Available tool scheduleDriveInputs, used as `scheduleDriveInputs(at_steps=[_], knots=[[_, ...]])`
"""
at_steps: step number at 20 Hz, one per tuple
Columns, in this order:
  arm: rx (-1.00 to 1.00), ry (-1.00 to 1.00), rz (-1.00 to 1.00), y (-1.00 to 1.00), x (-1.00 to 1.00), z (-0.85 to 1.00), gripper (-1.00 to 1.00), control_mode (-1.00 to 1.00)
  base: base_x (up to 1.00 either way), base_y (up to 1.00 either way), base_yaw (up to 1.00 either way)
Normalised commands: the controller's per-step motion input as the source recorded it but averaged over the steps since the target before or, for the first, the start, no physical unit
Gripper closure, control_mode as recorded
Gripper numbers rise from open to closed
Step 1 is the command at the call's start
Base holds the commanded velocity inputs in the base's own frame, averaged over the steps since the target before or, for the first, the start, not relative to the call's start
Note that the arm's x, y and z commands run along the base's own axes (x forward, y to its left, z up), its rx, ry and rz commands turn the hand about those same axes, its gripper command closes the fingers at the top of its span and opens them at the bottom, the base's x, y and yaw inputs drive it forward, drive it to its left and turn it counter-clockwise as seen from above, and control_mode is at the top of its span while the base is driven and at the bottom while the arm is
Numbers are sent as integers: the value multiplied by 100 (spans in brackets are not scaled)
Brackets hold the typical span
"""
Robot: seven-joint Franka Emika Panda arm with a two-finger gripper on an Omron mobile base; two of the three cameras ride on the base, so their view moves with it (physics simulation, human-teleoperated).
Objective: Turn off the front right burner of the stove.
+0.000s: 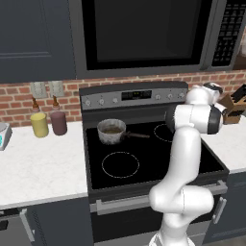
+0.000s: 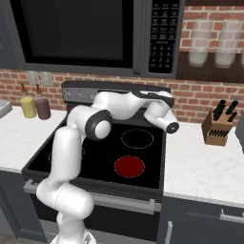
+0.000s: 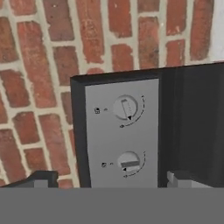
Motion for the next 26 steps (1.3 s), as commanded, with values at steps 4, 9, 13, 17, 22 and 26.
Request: scheduleDriveInputs(at_steps=[4, 9, 13, 17, 22, 26], knots=[[-7, -5, 0, 1, 40, -16, -100, -100, 0, 0, 0], [-6, -5, 0, 0, 34, -14, -100, -100, 0, 0, 0], [-2, -1, 0, -2, 31, -9, -100, -100, 0, 0, 0], [0, 0, 0, -11, 25, -6, -100, -100, 0, 0, 0], [0, 0, 0, -11, 36, 0, -100, -100, 0, 0, 0], [0, 0, 0, -5, 24, 0, -100, -100, 0, 0, 0]])
